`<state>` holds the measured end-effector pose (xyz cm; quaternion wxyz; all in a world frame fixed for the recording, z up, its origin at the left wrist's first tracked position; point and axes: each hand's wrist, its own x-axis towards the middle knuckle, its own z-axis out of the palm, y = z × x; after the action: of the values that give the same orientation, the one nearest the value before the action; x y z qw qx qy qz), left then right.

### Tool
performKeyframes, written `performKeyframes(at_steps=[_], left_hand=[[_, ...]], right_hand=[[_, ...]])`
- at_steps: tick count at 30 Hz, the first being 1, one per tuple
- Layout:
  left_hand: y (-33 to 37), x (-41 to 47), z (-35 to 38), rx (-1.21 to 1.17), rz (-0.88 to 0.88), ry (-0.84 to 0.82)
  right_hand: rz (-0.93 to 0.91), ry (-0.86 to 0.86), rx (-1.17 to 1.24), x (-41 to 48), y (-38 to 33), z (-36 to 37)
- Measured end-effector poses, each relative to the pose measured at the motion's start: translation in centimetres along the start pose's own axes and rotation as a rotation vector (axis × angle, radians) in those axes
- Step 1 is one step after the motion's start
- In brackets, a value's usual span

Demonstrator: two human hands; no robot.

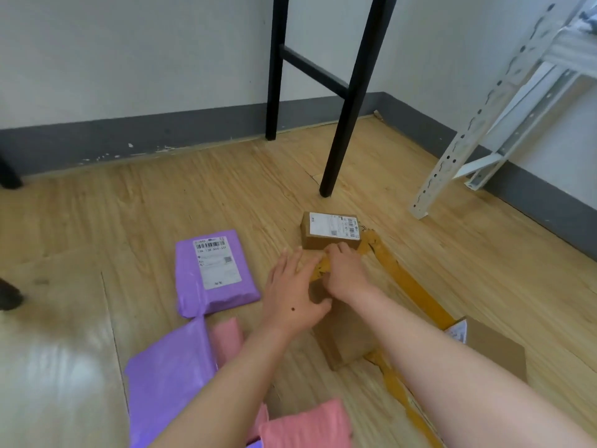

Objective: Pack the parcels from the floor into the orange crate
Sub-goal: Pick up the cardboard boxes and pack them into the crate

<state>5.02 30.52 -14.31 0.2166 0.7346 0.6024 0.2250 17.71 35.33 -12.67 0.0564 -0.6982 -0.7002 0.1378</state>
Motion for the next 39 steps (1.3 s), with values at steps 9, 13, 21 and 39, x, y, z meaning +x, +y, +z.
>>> performKeyframes(at_steps=[9,13,21,39], left_hand=[[-0.7,2.3,5.4,0.132,-0.051,-0.247],[-0.6,2.8,5.2,0.191,-0.046,-0.33],[0.7,2.8,4.7,0.266,-0.066,-0.358],[3.5,-2.0,-2.1,0.381,-0.02,0.258]], right_hand=[[-0.006,-0.068,-0.155,10.5,3.0,1.7],[-0.035,-0.126,-0.254,13.5,4.1,3.2],[-0.075,-0.17,-0.313,15.5,5.3,3.8],[-0.41,0.058,-0.233,2.8,-0.9,-2.1]])
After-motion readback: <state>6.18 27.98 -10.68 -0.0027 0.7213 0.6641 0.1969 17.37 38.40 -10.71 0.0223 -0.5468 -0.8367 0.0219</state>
